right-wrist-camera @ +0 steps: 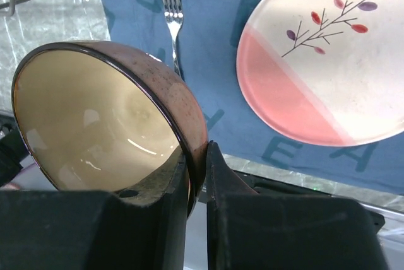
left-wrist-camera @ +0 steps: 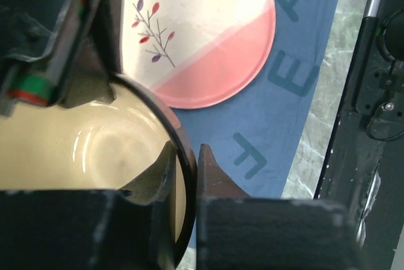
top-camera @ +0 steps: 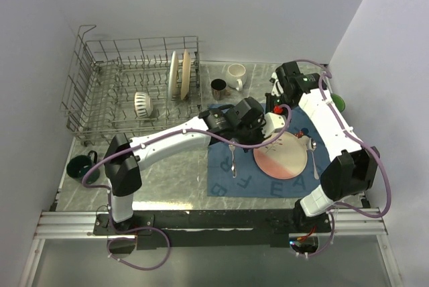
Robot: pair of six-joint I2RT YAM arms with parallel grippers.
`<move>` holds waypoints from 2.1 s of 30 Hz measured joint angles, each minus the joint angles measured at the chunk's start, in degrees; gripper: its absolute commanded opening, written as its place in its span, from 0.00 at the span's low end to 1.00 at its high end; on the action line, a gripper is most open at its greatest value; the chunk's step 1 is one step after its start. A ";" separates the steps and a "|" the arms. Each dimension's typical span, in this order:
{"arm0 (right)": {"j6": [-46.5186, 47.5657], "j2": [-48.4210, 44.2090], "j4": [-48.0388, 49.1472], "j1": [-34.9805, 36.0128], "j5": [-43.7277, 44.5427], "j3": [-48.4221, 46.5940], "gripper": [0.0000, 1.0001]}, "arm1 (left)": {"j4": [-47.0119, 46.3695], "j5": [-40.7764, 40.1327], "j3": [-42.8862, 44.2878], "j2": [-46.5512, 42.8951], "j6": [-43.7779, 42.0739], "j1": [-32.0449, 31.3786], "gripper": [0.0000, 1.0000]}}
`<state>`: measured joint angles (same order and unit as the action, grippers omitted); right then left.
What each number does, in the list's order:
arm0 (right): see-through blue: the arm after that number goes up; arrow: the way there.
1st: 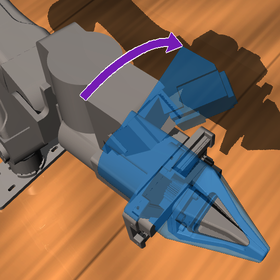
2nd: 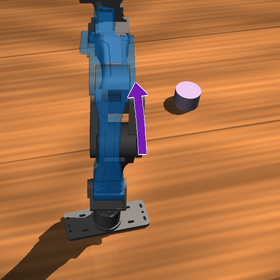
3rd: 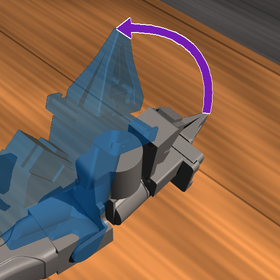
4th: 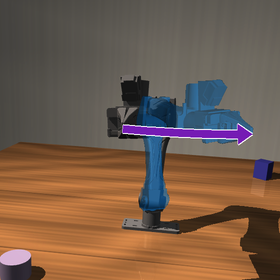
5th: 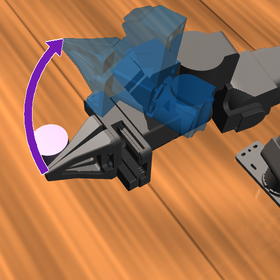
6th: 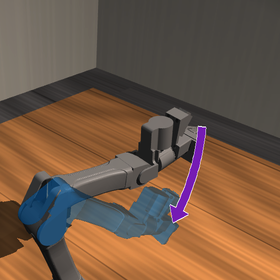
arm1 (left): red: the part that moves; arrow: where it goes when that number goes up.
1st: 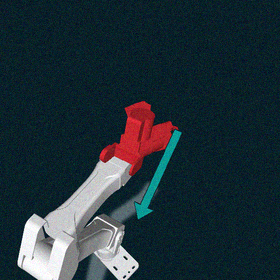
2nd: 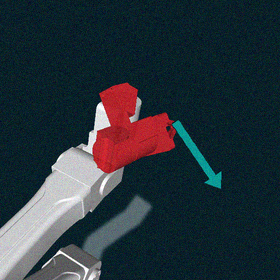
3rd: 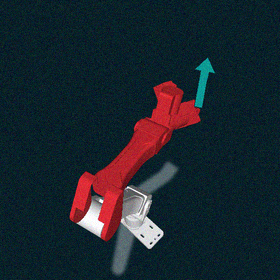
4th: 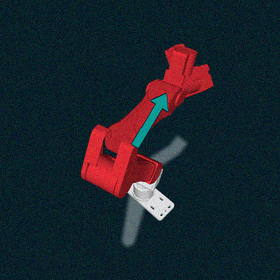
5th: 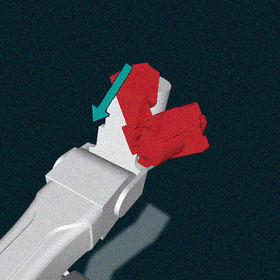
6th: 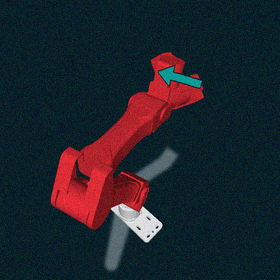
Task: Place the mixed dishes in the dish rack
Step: Pass the bowl from the right arm to the left, then insert the bowl into the dish rack
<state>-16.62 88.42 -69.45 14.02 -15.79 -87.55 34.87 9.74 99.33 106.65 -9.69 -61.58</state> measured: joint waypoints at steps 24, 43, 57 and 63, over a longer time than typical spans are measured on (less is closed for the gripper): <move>-11.87 -3.39 13.51 -3.10 -15.89 4.20 1.00 | 1.77 -0.94 -1.92 -3.69 10.60 8.59 0.01; -21.14 -1.62 24.20 -9.73 -19.04 4.31 1.00 | -5.46 14.88 -1.57 -14.49 35.65 41.75 0.01; -22.51 1.66 25.35 -9.73 -19.21 4.17 1.00 | -10.73 28.41 -9.27 -16.20 45.42 64.94 0.01; -22.10 5.27 25.24 -9.73 -19.17 3.32 1.00 | -18.84 35.36 -20.13 -17.25 50.90 71.80 0.01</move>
<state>-38.72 93.69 -44.21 4.29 -34.96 -84.23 16.03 45.10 79.20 89.41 41.21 10.22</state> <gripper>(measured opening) 0.998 0.169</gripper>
